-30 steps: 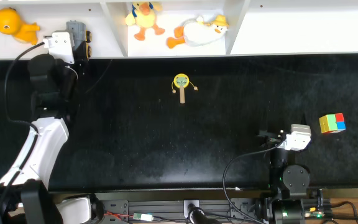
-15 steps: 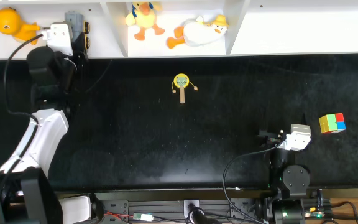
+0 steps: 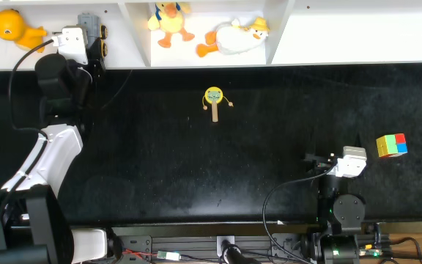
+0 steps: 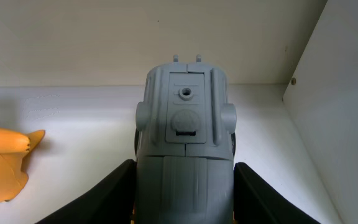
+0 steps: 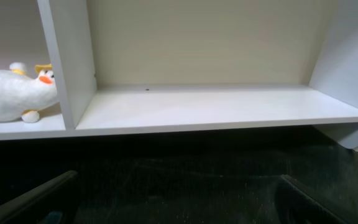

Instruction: Store Toys

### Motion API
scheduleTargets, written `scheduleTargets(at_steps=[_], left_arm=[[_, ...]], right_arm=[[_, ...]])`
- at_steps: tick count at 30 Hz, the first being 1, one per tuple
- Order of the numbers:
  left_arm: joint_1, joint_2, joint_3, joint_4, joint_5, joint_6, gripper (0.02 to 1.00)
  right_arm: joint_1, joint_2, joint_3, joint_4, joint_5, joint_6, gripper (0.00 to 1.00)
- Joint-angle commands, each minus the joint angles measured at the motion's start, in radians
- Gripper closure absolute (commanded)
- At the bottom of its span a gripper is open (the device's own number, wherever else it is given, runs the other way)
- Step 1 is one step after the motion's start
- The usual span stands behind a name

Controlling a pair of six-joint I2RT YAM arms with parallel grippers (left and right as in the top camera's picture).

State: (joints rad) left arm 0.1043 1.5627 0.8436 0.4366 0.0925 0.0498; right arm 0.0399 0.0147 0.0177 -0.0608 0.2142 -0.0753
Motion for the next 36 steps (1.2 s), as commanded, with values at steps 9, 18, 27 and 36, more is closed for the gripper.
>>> scheduleTargets(at_steps=[9, 18, 27, 36], left_arm=[[-0.004, 0.052, 0.029, 0.059, -0.005, -0.021, 0.766], [-0.004, 0.087, 0.029, 0.072, -0.005, -0.025, 0.766], [-0.004, 0.096, 0.029, 0.072, -0.009, -0.024, 0.763], [-0.004, 0.125, 0.029, 0.072, -0.006, -0.025, 0.757]], right_arm=[[0.006, -0.011, -0.013, 0.005, 0.003, 0.000, 0.005], [0.006, -0.011, -0.013, 0.005, 0.003, 0.000, 0.005], [0.006, -0.011, -0.013, 0.005, 0.003, 0.000, 0.007], [0.006, -0.011, -0.013, 0.005, 0.003, 0.000, 0.005]])
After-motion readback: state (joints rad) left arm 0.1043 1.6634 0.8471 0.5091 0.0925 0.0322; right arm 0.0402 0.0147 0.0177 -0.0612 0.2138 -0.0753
